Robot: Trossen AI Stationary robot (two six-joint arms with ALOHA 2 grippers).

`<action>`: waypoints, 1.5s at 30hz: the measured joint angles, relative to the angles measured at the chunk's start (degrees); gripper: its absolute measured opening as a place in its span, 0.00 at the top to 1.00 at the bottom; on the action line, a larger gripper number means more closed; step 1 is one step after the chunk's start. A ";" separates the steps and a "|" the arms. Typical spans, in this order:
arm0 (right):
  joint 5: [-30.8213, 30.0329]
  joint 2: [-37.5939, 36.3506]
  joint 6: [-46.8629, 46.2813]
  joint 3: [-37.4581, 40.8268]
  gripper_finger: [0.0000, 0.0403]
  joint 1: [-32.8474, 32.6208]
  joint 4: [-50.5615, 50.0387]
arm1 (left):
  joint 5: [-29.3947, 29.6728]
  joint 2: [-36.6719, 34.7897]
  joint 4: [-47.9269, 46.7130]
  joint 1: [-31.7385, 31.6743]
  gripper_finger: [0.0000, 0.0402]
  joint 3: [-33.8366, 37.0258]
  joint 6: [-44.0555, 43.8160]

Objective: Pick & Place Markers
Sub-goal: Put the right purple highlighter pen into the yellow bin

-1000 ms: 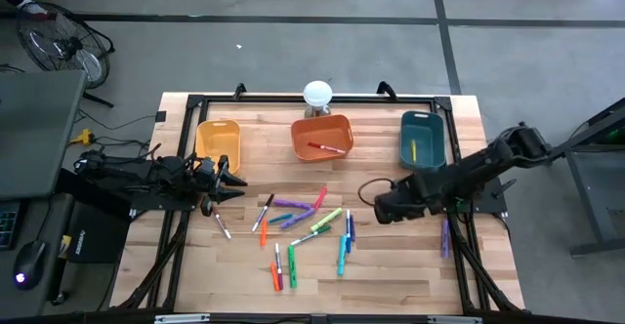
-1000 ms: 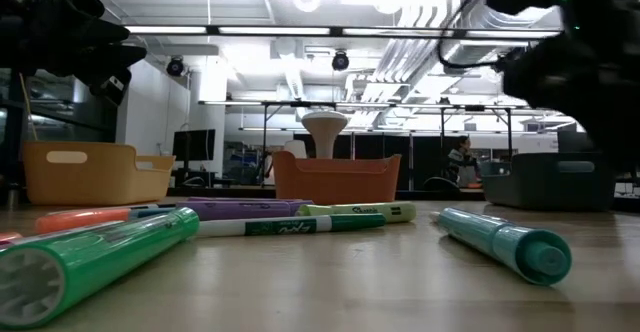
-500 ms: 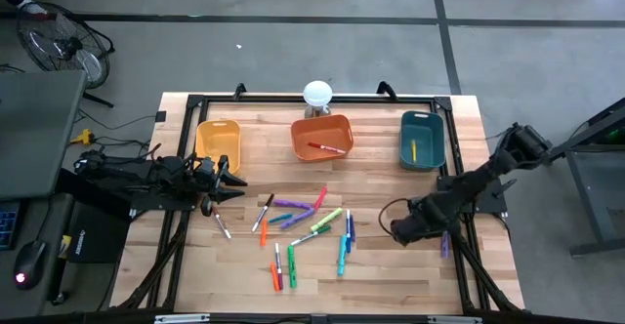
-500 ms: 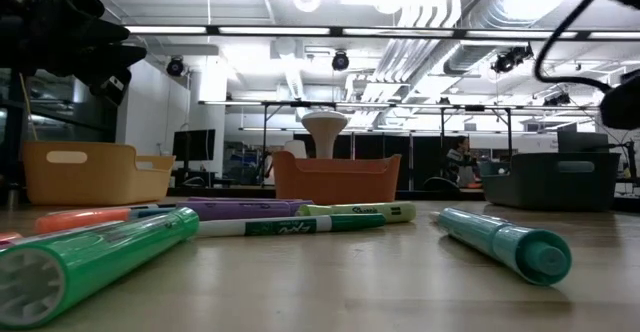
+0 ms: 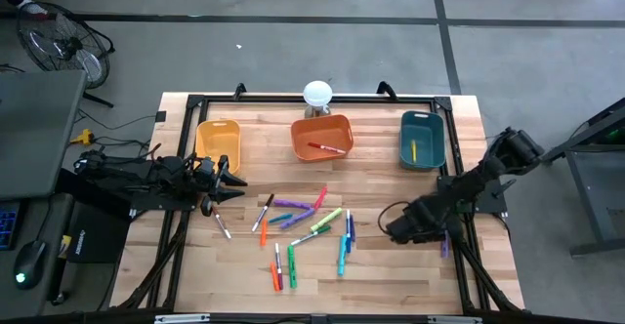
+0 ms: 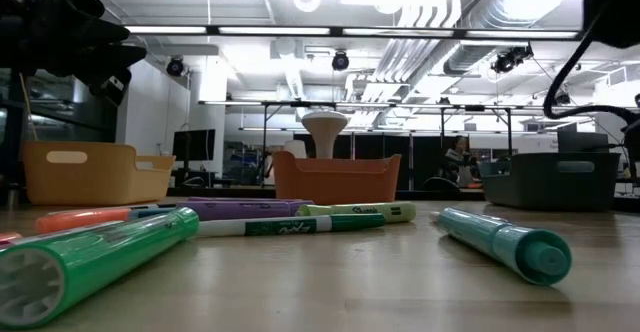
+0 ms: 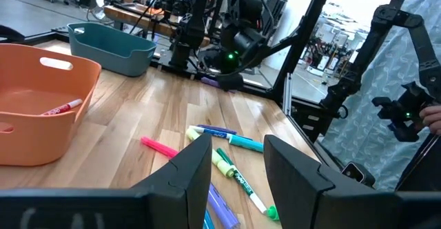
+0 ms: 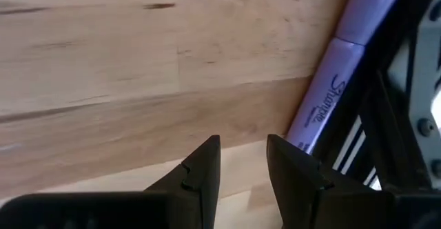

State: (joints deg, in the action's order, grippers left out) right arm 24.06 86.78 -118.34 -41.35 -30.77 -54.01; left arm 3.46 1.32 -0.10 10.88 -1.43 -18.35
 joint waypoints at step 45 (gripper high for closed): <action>7.52 0.51 -10.65 7.93 0.35 -7.25 11.05 | 0.00 0.00 0.00 0.02 0.67 -0.01 0.02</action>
State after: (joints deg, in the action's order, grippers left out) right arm 31.58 87.29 -128.99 -33.42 -38.02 -42.95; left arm 3.46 1.32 -0.10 10.90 -1.44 -18.33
